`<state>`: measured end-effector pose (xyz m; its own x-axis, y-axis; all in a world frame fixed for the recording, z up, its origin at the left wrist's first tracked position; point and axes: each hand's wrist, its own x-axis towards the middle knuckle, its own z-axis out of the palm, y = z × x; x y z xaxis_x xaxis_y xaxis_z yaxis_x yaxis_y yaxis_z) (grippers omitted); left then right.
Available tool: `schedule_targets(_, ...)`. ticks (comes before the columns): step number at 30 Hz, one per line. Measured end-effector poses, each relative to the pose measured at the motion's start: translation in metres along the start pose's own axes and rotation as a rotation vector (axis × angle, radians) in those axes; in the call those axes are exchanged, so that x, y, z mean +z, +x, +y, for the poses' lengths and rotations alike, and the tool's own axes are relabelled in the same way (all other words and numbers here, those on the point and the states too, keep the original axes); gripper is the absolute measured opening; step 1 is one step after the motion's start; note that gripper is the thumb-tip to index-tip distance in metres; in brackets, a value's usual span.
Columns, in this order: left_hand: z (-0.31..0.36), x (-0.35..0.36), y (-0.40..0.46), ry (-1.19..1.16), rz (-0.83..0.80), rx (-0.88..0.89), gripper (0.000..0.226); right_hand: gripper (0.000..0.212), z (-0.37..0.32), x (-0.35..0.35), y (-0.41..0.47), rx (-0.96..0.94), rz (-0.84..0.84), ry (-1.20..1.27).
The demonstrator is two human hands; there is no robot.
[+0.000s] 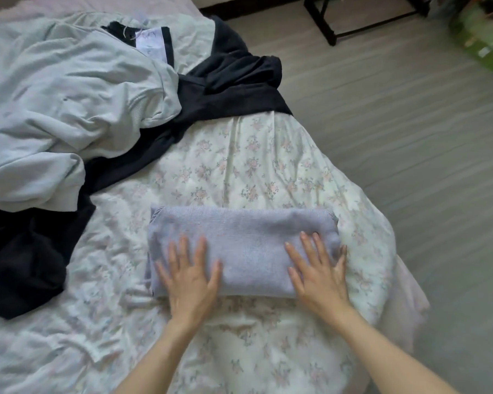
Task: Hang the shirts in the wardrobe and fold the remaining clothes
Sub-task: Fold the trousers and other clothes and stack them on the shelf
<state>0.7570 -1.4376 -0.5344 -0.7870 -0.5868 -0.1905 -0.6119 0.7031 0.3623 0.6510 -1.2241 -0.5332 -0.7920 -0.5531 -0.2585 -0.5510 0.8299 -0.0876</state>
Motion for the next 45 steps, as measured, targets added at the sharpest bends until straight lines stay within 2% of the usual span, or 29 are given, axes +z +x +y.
schedule_targets(3,-0.024,-0.009,0.004,-0.274,0.187,-0.322,0.047,0.054,0.019,0.017,0.009,0.097,-0.158,-0.069)
schedule_targets(6,-0.05,-0.028,-0.003,-0.533,0.25,-0.57,0.028,0.055,0.007,0.021,0.013,0.2,-0.161,-0.065)
schedule_targets(7,-0.056,-0.032,-0.007,-0.57,0.217,-0.6,0.02,0.054,-0.002,0.019,0.014,0.235,-0.149,-0.038)
schedule_targets(9,-0.066,-0.039,-0.019,-0.594,0.131,-0.546,0.009,0.052,-0.02,0.012,0.015,0.292,-0.122,0.02)
schedule_targets(12,-0.072,-0.038,-0.034,-0.588,0.087,-0.457,0.008,0.051,-0.041,0.004,0.017,0.355,-0.118,0.083)
schedule_targets(14,-0.07,-0.031,-0.037,-0.549,0.039,-0.44,0.016,0.052,-0.053,0.001,0.014,0.322,-0.106,0.126)
schedule_targets(17,-0.059,-0.025,-0.027,-0.573,0.038,-0.478,0.013,0.052,-0.073,0.005,0.004,0.174,-0.149,0.204)
schedule_targets(18,-0.057,-0.025,-0.021,-0.657,0.052,-0.529,0.012,0.051,-0.077,0.008,0.001,0.161,-0.19,0.231)
schedule_targets(21,-0.069,-0.039,-0.011,-1.106,0.11,-0.732,0.027,0.049,-0.08,0.013,0.002,0.204,-0.278,0.272)
schedule_targets(22,-0.076,-0.044,-0.011,-1.156,0.114,-0.749,0.03,0.049,-0.078,0.013,0.004,0.211,-0.295,0.271)
schedule_targets(23,-0.084,-0.048,-0.012,-1.103,0.087,-0.731,0.031,0.049,-0.075,0.012,0.007,0.209,-0.308,0.271)
schedule_targets(27,-0.105,-0.047,-0.012,-0.469,-0.042,-0.599,0.034,0.048,-0.064,0.005,0.01,0.198,-0.285,0.263)
schedule_targets(30,-0.092,-0.048,-0.003,-0.347,0.058,-0.599,0.021,0.049,-0.048,0.0,0.0,0.245,-0.074,0.24)
schedule_targets(31,-0.084,-0.048,-0.001,-0.3,0.132,-0.526,0.025,0.049,-0.041,-0.002,-0.003,0.289,-0.011,0.24)
schedule_targets(33,-0.057,-0.049,-0.002,-0.191,0.204,-0.199,0.036,0.051,-0.029,-0.005,-0.004,0.382,-0.01,0.245)
schedule_targets(35,-0.026,-0.038,-0.002,-0.047,0.032,0.157,0.049,0.055,-0.016,-0.005,-0.004,0.395,-0.112,0.236)
schedule_targets(36,-0.018,-0.031,-0.002,0.039,-0.088,0.249,0.054,0.055,-0.015,-0.004,-0.005,0.367,-0.148,0.247)
schedule_targets(37,-0.01,-0.021,0.002,0.102,-0.201,0.258,0.055,0.055,-0.01,-0.004,-0.005,0.342,-0.145,0.287)
schedule_targets(38,-0.01,-0.011,0.006,0.134,-0.306,0.188,0.055,0.054,-0.01,-0.005,-0.006,0.326,-0.099,0.361)
schedule_targets(40,-0.016,0.004,0.016,0.129,-0.431,-0.006,0.059,0.051,-0.008,-0.007,-0.007,0.327,0.101,0.557)
schedule_targets(42,-0.017,0.009,0.023,0.151,-0.452,-0.077,0.062,0.048,-0.004,-0.008,-0.007,0.395,0.279,0.668)
schedule_targets(43,-0.016,0.009,0.024,0.162,-0.453,-0.084,0.062,0.048,-0.002,-0.009,-0.005,0.464,0.315,0.675)
schedule_targets(45,-0.008,0.008,0.023,0.166,-0.407,-0.08,0.062,0.055,0.002,-0.007,0.001,0.655,0.255,0.699)
